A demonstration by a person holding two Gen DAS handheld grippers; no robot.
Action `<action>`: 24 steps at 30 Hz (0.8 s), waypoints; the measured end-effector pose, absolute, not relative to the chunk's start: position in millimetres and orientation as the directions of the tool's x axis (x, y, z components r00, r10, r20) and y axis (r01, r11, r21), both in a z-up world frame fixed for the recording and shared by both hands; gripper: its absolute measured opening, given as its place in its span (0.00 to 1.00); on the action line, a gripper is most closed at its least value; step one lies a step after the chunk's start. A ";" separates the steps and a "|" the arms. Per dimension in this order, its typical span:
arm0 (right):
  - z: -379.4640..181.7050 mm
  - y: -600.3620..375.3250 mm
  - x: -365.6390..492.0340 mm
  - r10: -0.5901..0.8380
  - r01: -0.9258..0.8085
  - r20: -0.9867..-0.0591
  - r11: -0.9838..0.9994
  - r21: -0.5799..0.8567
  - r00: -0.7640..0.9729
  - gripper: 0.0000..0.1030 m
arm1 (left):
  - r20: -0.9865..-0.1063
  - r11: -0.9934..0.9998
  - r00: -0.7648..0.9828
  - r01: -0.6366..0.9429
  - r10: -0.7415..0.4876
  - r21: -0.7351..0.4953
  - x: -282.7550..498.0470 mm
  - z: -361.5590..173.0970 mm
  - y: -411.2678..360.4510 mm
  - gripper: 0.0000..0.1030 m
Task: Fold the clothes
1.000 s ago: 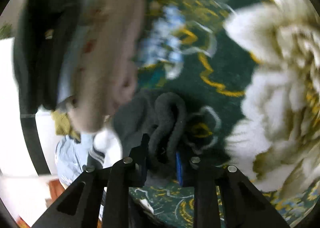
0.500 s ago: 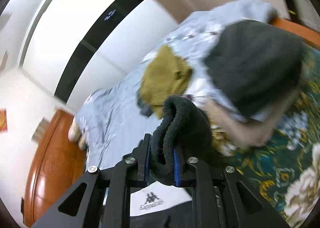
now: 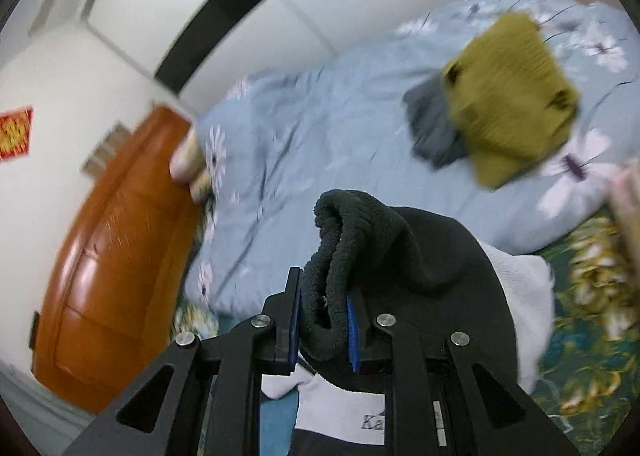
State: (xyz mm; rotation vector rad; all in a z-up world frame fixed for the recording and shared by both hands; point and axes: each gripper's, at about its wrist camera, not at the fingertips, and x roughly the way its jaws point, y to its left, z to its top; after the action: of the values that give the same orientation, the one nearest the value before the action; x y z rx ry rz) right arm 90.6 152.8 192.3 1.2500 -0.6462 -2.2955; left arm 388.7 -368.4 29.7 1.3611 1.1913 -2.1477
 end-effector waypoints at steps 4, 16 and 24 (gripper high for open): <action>146.6 81.9 79.4 -0.561 0.198 -0.741 -0.826 0.527 -0.369 0.19 | -0.864 -0.566 -0.486 0.678 0.132 -0.468 385.9 14.3 -385.9 0.60; 39.5 -53.7 101.3 -0.429 0.351 -0.892 -0.865 0.359 -0.146 0.19 | -0.873 -0.490 -0.484 0.747 0.061 -0.449 344.9 -21.5 -432.7 0.60; -3.8 -82.4 90.1 -0.347 0.329 -0.933 -0.896 0.300 -0.094 0.21 | -0.858 -0.414 -0.510 0.771 0.053 -0.484 313.0 -47.3 -457.2 0.60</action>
State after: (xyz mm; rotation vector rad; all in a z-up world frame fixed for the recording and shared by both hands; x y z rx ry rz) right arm 90.1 -82.4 -3.8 1.7437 -0.0198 -2.0362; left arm 313.0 -457.2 -47.3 1.1675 1.3113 -1.9722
